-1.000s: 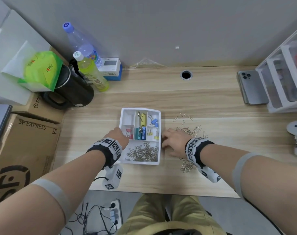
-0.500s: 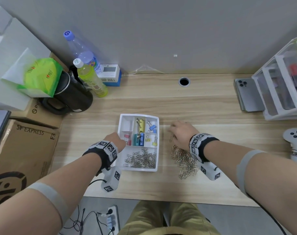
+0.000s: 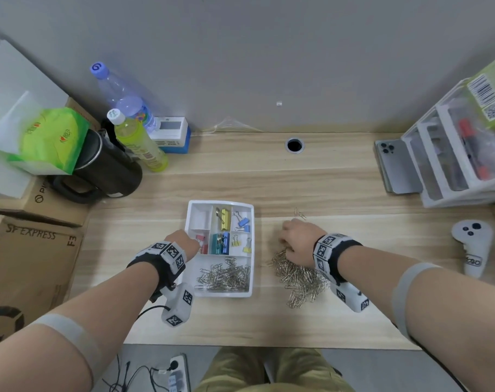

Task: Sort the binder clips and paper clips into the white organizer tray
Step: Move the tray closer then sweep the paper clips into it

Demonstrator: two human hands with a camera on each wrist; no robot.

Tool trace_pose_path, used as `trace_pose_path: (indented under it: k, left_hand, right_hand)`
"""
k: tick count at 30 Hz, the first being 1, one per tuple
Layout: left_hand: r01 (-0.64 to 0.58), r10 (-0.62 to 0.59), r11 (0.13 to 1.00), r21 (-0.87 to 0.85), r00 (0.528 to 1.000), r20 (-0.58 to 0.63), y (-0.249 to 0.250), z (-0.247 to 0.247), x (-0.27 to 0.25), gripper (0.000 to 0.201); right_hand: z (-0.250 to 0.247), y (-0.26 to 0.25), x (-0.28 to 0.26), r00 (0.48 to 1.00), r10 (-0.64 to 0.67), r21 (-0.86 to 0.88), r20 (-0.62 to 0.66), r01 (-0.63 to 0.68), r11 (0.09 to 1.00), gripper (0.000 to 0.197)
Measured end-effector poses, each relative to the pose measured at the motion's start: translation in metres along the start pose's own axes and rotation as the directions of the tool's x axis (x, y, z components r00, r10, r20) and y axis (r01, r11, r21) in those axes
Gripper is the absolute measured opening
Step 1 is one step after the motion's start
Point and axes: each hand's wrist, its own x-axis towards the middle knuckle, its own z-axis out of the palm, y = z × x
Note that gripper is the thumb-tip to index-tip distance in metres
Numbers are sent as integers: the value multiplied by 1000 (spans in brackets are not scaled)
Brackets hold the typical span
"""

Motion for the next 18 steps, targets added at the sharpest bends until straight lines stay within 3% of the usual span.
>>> trace_pose_path:
  k: [4,8,10,15,18]
  left_hand:
    - [29,-29,999,-15,999,23,0,0,4,12]
    - [38,-37,999,-19,999,32,1,1,7,13]
    - [46,-46,999,-19,999,17,1,2,9,15]
    - [47,-47,998,-34,999,-2,1,4,11,27]
    - [52,-52,998,-38,999,5,1,4,12,26]
  right_hand:
    - [-8,10,5,976,191,90,-107,-181,979,54]
    - [-11,16,7,963,268,32,-7,-268,963,69]
    - [-10,17,6,968,250,-13,15,-249,968,63]
    - [-15,16,-3,980,134,15,146,-138,990,20]
    - [-13,20,-8,989,99,65,114,-107,992,32]
